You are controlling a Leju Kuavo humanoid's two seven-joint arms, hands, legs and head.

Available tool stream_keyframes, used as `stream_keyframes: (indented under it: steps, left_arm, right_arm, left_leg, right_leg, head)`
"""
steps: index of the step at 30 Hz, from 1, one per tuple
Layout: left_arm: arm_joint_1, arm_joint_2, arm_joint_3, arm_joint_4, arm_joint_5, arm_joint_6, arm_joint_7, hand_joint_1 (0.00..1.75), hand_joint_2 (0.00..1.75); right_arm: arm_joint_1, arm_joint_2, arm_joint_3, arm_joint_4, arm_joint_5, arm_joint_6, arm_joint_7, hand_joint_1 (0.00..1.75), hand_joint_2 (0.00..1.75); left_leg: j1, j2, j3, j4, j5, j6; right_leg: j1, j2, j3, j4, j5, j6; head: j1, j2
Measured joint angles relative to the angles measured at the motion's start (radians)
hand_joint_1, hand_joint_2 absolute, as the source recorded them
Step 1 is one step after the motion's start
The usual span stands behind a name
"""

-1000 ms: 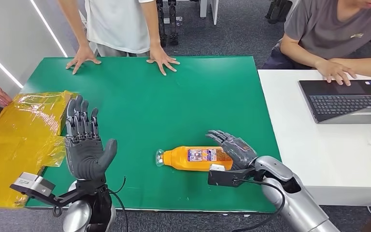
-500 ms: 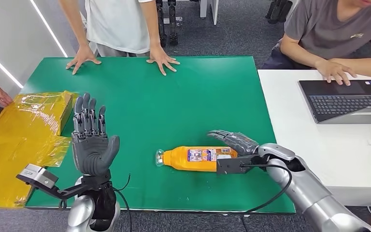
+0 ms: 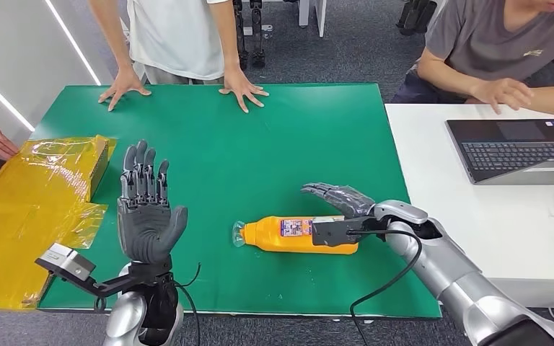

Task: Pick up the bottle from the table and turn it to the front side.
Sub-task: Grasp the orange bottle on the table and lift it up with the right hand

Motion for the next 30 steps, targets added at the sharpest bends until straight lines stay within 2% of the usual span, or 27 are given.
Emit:
stream_keyframes:
  steps: [7, 12, 30]
  left_arm:
    - [-0.002, 0.0, 0.0, 0.009, 0.003, -0.002, 0.0, 0.0, 1.75]
    - [-0.015, 0.0, 0.0, 0.019, 0.011, 0.008, 0.0, 0.0, 1.75]
    - [-0.019, 0.001, 0.0, 0.029, 0.02, 0.047, -0.003, 0.0, 1.75]
  right_arm:
    - [-0.016, 0.029, 0.017, 0.046, -0.003, 0.007, -0.005, 0.0, 1.75]
    - [-0.029, 0.047, 0.041, 0.088, -0.015, 0.073, -0.015, 0.0, 1.75]
    - [-0.129, 0.102, 0.149, 0.251, -0.01, 0.173, -0.025, 0.0, 1.75]
  left_leg:
    - [0.0, 0.0, 0.0, 0.0, 0.0, 0.0]
    - [0.0, 0.0, 0.0, 0.0, 0.0, 0.0]
    - [0.0, 0.0, 0.0, 0.0, 0.0, 0.0]
  right_leg:
    - [0.0, 0.0, 0.0, 0.0, 0.0, 0.0]
    - [0.0, 0.0, 0.0, 0.0, 0.0, 0.0]
    - [0.0, 0.0, 0.0, 0.0, 0.0, 0.0]
  head:
    - [0.0, 0.0]
    - [0.0, 0.0]
    - [0.0, 0.0]
